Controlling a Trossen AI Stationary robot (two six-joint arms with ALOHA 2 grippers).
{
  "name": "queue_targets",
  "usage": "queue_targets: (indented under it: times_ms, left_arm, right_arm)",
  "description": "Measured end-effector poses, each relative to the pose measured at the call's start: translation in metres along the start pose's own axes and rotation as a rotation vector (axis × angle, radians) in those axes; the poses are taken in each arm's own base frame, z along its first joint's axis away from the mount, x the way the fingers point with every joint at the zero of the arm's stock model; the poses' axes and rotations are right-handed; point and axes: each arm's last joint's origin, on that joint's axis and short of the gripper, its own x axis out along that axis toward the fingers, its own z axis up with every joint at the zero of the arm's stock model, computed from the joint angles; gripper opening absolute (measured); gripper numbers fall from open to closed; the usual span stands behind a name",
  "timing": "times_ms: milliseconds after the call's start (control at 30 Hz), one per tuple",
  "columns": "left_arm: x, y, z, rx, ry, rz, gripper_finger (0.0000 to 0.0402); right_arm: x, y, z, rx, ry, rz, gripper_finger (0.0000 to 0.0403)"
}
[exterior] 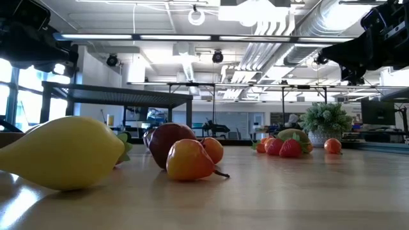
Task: Pick & Place Fruit
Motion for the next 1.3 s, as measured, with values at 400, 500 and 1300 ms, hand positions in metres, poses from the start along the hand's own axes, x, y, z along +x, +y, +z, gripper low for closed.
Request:
queue_targets:
  times_ms: [400,500,1300]
  left_arm:
    - [0.0000,0.0000,0.0001,0.000,-0.002,0.000,0.0001]
    - [0.0001,0.0000,0.0001,0.000,-0.002,0.000,0.0001]
    - [0.0003,-0.0001,0.0044,-0.004,-0.053,-0.001,0.0001]
  right_arm:
    - [0.0000,0.0000,-0.0001,0.000,0.000,0.000,0.0002]
    - [0.0000,0.0000,0.0000,0.000,0.000,0.000,0.0002]
    - [0.0000,0.0000,0.0000,0.000,0.000,0.000,0.0002]
